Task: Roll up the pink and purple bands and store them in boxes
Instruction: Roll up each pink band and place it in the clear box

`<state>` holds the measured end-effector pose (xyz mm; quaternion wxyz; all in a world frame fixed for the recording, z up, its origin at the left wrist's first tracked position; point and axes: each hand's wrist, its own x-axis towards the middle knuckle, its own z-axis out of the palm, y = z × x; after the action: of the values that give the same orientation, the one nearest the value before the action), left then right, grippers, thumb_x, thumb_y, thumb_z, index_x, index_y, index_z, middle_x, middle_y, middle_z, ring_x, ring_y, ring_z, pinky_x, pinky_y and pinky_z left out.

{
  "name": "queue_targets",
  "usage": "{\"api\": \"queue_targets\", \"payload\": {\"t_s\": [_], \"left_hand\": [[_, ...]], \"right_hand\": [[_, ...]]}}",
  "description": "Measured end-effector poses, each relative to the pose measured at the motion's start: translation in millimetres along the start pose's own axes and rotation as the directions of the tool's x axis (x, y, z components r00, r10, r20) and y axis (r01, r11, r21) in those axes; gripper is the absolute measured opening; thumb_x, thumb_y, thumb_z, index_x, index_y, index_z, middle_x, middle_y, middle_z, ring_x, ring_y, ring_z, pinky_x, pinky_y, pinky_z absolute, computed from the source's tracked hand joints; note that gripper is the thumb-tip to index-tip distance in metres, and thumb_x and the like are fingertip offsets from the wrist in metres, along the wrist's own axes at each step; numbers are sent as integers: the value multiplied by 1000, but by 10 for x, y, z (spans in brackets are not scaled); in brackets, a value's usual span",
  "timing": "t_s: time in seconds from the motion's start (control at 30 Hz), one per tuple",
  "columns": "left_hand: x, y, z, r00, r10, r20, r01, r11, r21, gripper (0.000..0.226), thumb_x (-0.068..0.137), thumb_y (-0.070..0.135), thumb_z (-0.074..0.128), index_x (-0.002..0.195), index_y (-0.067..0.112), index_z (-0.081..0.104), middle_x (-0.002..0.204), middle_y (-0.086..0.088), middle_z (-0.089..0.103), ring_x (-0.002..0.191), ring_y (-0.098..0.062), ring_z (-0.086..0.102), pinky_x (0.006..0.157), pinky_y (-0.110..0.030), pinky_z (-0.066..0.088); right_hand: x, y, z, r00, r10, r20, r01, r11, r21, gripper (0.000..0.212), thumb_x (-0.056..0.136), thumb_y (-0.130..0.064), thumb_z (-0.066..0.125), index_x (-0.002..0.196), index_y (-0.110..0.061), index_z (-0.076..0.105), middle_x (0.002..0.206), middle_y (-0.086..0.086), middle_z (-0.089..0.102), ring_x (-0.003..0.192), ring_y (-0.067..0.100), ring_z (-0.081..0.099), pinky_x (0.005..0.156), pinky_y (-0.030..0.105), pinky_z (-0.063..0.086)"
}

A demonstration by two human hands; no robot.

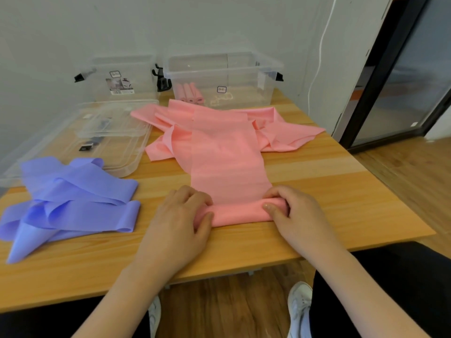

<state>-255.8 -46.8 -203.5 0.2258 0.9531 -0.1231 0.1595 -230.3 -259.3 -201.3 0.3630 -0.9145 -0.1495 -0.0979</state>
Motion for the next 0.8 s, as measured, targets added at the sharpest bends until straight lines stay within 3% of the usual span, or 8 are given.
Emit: {"api": "queue_targets", "payload": {"t_s": [0.07, 0.13, 0.2, 0.27, 0.33, 0.43, 0.57, 0.8], "left_hand": [[11, -23, -9, 1000, 24, -15, -24, 1000, 1, 36, 82, 40, 41, 96, 19, 67, 98, 4, 61, 85, -15, 55, 74, -20, 40], [3, 22, -37, 999, -42, -14, 40, 994, -98, 31, 86, 34, 47, 107, 20, 66, 106, 9, 61, 95, -14, 57, 79, -9, 33], [-13, 71, 10, 992, -124, 10, 123, 973, -193, 33, 93, 29, 48, 125, 24, 53, 119, 13, 52, 111, -10, 50, 82, -5, 26], [-35, 121, 76, 990, -127, 62, 138, 965, -222, 42, 92, 28, 49, 134, 27, 40, 126, 14, 45, 118, -6, 42, 85, -5, 22], [-44, 143, 89, 994, -93, 59, 103, 973, -204, 45, 89, 25, 54, 131, 28, 39, 124, 15, 42, 112, -3, 41, 84, -3, 22], [-31, 64, 31, 996, -84, 29, 88, 976, -199, 33, 82, 16, 61, 108, 29, 47, 107, 14, 49, 93, -2, 44, 79, 1, 28], [1, 12, -43, 997, -77, 6, 77, 986, -148, 15, 82, 14, 62, 92, 24, 59, 92, 12, 55, 83, -3, 47, 76, -1, 32], [-40, 75, -34, 985, -160, -62, 156, 986, -63, 13, 85, 25, 54, 97, 22, 54, 66, 8, 50, 60, -5, 46, 54, -15, 34]], "right_hand": [[-1, 34, 4, 998, 29, -54, -30, 999, -23, 13, 85, -23, 63, 91, -27, 52, 92, -18, 47, 83, -3, 42, 72, -1, 31], [10, 36, -32, 992, 113, -60, -107, 989, 98, 13, 87, -25, 60, 97, -26, 53, 97, -18, 48, 90, -1, 45, 72, 0, 32], [20, -16, -41, 979, 205, 11, -199, 931, 306, 14, 92, -27, 51, 106, -30, 50, 103, -22, 48, 100, -2, 45, 72, 1, 32], [17, -62, -4, 975, 195, 107, -222, 894, 390, 19, 95, -26, 45, 112, -34, 47, 109, -24, 45, 107, -3, 41, 76, 1, 30], [9, -64, 22, 975, 145, 170, -203, 894, 399, 24, 94, -21, 47, 112, -38, 44, 119, -19, 44, 114, -1, 38, 87, 7, 32], [11, 14, -48, 975, 106, 197, -174, 914, 368, 35, 88, -11, 57, 102, -41, 47, 123, -14, 47, 117, 3, 43, 100, 23, 34], [22, 36, -93, 994, 45, 95, -59, 988, 145, 20, 87, -10, 59, 90, -30, 58, 98, -18, 56, 93, -6, 50, 76, 1, 33], [54, -10, -25, 994, 107, -18, -105, 991, 88, 8, 90, -22, 56, 83, -25, 54, 75, -12, 56, 70, -2, 51, 58, 7, 36]]}}
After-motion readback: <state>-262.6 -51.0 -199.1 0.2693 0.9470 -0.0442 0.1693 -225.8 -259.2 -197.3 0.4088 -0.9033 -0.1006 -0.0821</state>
